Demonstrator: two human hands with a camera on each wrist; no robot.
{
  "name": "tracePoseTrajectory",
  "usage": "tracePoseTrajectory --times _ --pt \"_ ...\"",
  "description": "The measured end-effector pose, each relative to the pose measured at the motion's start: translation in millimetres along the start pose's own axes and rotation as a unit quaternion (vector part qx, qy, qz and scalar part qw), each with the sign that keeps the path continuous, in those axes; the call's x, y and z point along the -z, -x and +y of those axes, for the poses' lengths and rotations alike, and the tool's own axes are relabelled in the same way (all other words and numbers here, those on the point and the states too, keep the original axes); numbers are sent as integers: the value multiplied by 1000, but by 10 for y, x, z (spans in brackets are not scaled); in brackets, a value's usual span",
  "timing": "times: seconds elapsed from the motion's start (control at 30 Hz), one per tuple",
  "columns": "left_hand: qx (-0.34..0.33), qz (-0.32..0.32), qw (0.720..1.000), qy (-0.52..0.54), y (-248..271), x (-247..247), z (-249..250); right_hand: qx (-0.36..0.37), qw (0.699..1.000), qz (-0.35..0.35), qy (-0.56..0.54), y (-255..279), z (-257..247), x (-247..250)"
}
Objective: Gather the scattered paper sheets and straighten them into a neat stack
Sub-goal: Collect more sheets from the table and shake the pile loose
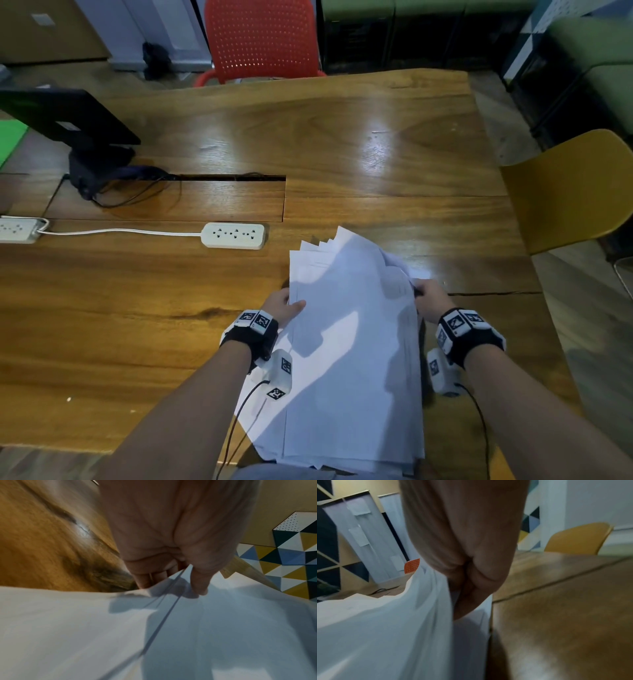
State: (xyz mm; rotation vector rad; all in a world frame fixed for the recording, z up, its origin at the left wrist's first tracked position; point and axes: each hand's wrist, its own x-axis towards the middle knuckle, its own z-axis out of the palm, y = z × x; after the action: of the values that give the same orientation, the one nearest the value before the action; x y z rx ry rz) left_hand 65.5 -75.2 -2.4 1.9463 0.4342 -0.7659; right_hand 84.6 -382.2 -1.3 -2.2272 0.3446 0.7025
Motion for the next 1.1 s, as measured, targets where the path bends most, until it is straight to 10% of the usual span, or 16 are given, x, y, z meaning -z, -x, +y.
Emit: tracePoseTrajectory --times 0.4,0.6,0.73,0.87,1.1 --pt "32 7 998 61 16 -74 46 -11 988 -116 102 87 -121 -90" --pt "-21 71 994 82 126 -118 228 -31 989 107 -93 90 69 -92" --pt "-165 38 975 146 291 79 646 -53 952 42 -299 228 76 118" --pt "-261 100 950 142 562 298 1155 37 911 -8 -411 357 -183 197" --pt "-345 144 898 231 885 556 1431 229 873 178 -393 721 -835 612"
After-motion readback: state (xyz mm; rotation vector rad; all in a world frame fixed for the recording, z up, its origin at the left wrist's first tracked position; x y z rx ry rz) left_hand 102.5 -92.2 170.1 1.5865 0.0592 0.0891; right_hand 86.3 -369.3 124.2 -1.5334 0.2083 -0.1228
